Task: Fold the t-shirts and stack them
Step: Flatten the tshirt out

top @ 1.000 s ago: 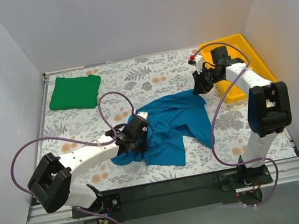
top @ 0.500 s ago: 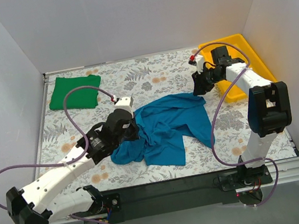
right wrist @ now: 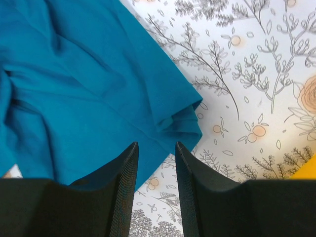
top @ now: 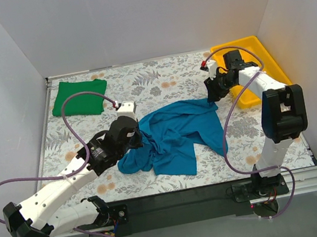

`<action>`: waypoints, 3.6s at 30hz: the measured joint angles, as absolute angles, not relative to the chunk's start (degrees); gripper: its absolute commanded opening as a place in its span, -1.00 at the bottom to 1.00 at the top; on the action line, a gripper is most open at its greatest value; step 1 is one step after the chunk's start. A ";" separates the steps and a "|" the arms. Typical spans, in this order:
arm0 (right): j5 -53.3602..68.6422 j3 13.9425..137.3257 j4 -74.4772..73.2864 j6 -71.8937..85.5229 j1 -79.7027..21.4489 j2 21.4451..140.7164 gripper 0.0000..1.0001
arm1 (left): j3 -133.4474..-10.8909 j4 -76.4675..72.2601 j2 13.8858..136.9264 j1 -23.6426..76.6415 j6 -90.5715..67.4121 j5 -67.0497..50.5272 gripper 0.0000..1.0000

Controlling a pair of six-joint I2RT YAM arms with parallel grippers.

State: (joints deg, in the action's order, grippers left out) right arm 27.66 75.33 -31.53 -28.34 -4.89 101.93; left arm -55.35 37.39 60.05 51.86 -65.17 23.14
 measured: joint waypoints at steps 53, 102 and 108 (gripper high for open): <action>29.78 91.53 -38.22 -31.81 -4.10 79.26 -0.97 | -76.62 30.94 48.97 51.86 -55.64 31.79 -1.00; 23.83 79.05 -9.34 -13.06 -7.44 104.20 -0.97 | -62.24 -4.84 100.97 2.61 -61.93 -2.07 -1.00; 16.45 88.42 -8.14 -12.08 -9.63 117.34 -0.97 | -70.57 -1.87 114.06 1.23 -64.99 -9.02 -1.00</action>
State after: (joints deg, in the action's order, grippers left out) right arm 16.45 88.42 -8.14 -12.08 -9.63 117.34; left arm -70.57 -1.87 114.06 1.23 -64.99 -9.02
